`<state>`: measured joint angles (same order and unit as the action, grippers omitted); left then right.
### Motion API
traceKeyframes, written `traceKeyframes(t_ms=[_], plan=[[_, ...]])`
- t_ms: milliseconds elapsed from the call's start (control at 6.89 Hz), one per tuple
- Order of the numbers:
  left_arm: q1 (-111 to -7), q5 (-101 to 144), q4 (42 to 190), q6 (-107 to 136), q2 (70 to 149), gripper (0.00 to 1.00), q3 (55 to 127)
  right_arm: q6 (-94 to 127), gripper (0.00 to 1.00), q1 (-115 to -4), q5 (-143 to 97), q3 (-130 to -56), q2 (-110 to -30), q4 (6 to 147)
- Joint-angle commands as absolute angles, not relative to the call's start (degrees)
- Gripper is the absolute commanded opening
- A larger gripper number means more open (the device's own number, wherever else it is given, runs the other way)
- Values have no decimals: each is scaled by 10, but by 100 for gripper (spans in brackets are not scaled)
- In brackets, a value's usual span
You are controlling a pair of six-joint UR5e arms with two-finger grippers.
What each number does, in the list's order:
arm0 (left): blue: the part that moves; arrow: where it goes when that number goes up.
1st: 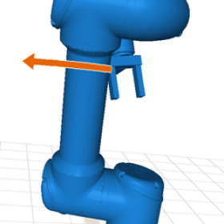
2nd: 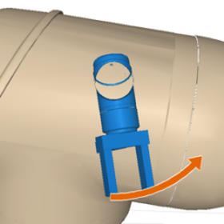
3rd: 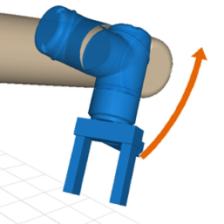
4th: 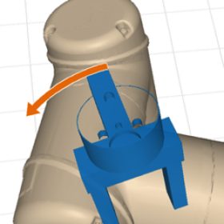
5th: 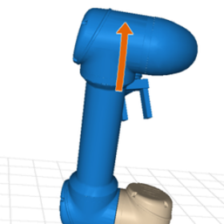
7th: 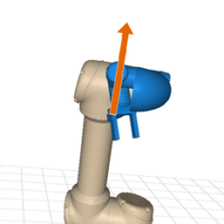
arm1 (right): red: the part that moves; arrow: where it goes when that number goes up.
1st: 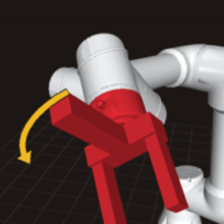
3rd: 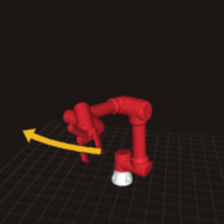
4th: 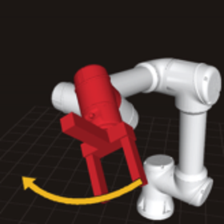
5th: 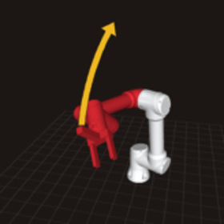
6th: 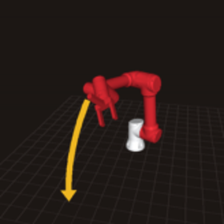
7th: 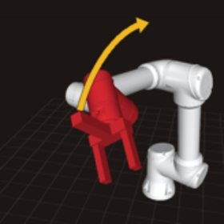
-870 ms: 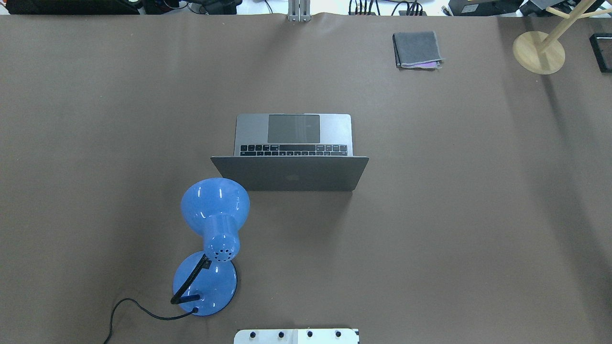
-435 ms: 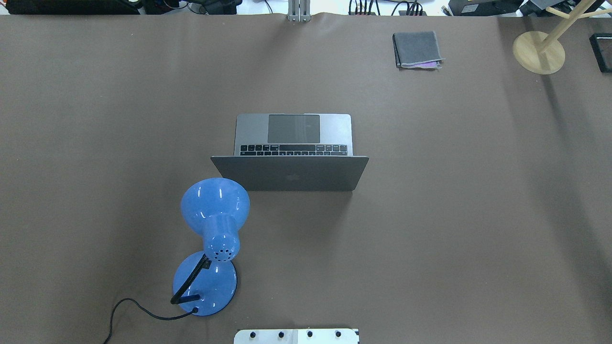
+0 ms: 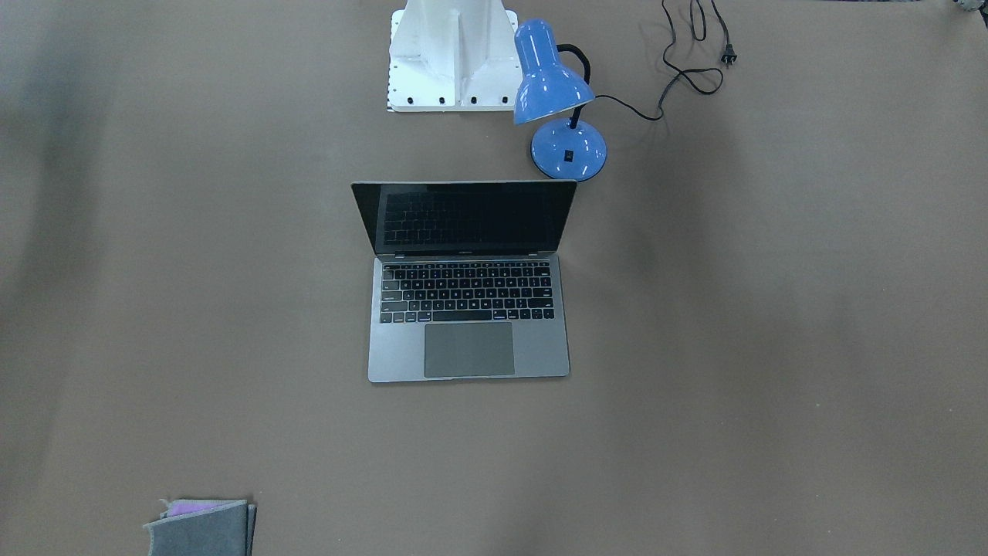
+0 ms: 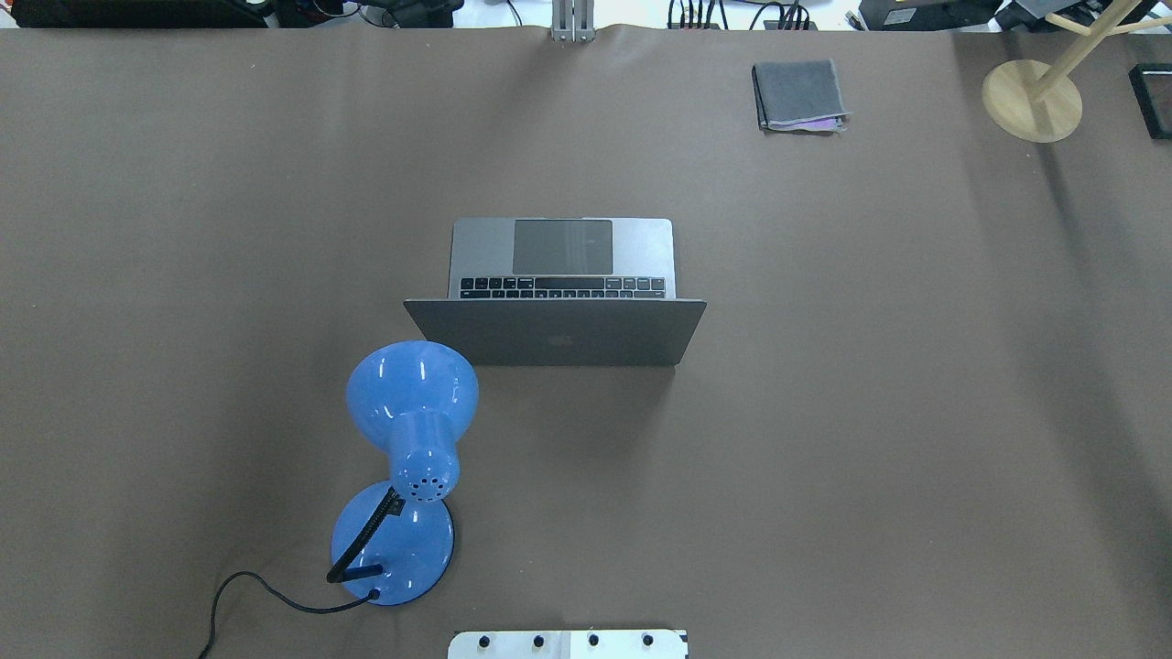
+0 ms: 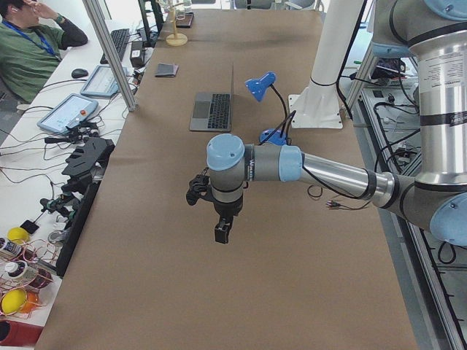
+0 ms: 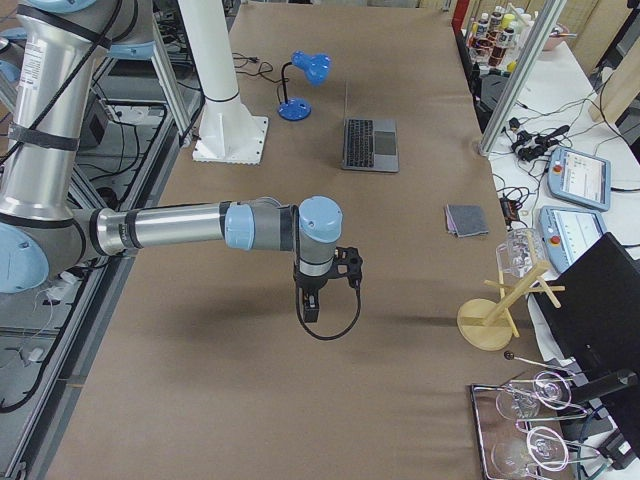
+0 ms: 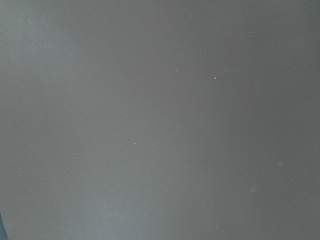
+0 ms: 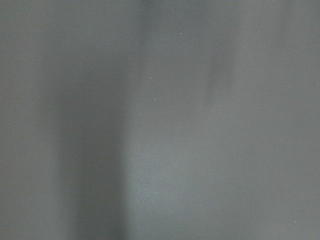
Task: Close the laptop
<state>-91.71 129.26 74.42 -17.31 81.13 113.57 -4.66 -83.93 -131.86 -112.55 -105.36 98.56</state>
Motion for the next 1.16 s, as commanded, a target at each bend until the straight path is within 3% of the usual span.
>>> traceKeyframes(t_ms=[0,580,1015], plan=[[-917,1293,744,-169,834,98,1134,-47,100,-840,-1317,-1127,-1052,966],[-917,1293,744,-168,871,98,1129,-38,100,-839,-1313,-1126,-1049,797],[-916,1293,751,-167,943,98,1118,-15,100,-839,-1314,-1126,-1046,703]])
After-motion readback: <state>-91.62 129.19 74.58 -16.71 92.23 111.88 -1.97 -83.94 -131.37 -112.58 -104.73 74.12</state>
